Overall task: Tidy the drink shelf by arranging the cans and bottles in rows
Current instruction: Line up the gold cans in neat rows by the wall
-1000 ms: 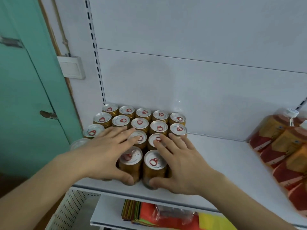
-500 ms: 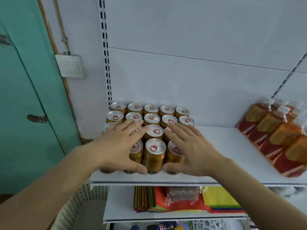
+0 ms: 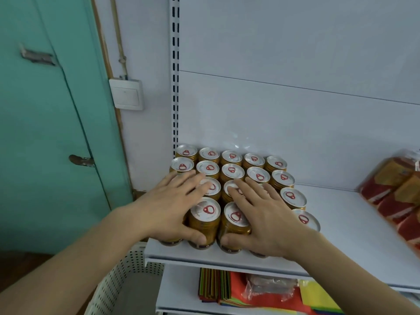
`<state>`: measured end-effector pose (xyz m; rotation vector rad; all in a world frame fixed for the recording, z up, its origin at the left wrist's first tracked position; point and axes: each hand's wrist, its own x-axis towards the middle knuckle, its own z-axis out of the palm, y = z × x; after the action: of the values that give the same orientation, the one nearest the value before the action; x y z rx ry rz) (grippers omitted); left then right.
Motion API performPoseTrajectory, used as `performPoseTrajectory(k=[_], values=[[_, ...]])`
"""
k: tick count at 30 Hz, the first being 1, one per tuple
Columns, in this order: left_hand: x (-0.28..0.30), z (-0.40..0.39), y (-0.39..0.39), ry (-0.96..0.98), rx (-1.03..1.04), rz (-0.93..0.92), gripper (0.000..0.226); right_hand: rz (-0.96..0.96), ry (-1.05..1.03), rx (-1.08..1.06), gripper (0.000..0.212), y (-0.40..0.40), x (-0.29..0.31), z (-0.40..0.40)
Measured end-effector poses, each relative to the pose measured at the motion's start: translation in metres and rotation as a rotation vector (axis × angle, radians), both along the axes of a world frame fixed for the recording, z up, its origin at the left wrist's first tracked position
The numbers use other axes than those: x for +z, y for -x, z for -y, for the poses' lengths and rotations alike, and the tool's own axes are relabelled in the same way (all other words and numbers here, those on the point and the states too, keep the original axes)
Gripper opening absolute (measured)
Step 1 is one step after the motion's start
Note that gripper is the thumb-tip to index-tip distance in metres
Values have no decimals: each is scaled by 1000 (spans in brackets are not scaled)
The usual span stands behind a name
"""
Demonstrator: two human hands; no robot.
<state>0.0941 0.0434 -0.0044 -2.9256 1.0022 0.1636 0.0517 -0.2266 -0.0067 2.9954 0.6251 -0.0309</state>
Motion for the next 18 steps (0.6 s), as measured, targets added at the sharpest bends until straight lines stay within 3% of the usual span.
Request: performPoseTrajectory(k=[4,6,15,18], values=[[8,-31,2,272,144,27,117,12,-62,70,114,-8,14,-32],[2,-47,1,302,183,-33,113,-1,-43,127,116,-14,16,-56],[-25,-48,-2,439,188,-254,97,-62,18,105,109,-29,7,-88],[-34,-54,-4,653,129,-282,94,-127,-12,81,109,-26,14,-87]])
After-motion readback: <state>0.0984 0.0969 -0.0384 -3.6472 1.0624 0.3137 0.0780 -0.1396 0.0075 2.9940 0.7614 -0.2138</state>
